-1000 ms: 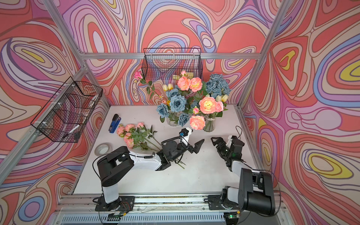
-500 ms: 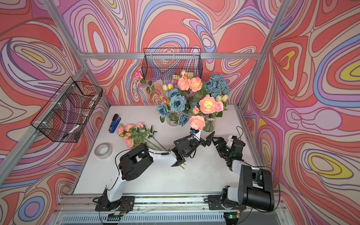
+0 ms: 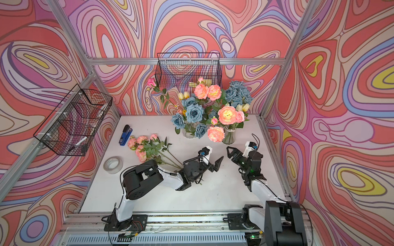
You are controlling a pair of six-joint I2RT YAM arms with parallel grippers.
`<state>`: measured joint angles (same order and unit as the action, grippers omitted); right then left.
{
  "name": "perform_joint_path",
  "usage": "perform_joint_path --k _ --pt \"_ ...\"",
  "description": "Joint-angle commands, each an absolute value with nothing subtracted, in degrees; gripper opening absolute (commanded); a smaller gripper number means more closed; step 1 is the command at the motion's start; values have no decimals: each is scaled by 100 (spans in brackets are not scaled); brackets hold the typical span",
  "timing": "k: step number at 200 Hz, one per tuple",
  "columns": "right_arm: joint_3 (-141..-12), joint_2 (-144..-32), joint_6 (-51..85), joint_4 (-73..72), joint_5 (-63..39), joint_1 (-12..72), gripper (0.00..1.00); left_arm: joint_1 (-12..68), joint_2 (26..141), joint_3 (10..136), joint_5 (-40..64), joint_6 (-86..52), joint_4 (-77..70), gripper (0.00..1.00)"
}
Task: Pick out pink flowers from the vase
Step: Pick up the flower from the vase.
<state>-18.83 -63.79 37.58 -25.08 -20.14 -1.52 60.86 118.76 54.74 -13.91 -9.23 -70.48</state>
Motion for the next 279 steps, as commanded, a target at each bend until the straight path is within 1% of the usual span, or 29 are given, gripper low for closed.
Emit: perform_joint_path --k 1,30,54,94,151,177,217,279 --pt "-2028 -6151 2921 -2721 -894 240 87 6109 11373 5077 -1676 -1028 -7557 93" --pt "-1905 -6083 2608 -3367 -536 237 87 6111 10974 4627 -1760 -964 -7559 97" --pt "-1899 -6091 2387 -3753 -299 255 81 6108 10709 4288 -1689 -940 -7560 100" --pt "-1918 -6109 2101 -4067 -27 258 75 6108 10402 3781 -2145 -876 -7576 100" --pt "-2536 -6557 1745 -4153 -195 255 64 6067 10358 3635 -2302 -869 -7580 100" --pt "-2780 -6767 1570 -4177 -270 259 57 5861 10242 3417 -2296 -1233 -7581 100" --pt "-3132 -7189 1440 -4269 -566 263 50 5685 10123 3201 -2241 -1460 -7591 100" --pt "-3475 -7540 1384 -4335 -724 264 46 5617 9949 3011 -2302 -1441 -7596 100"
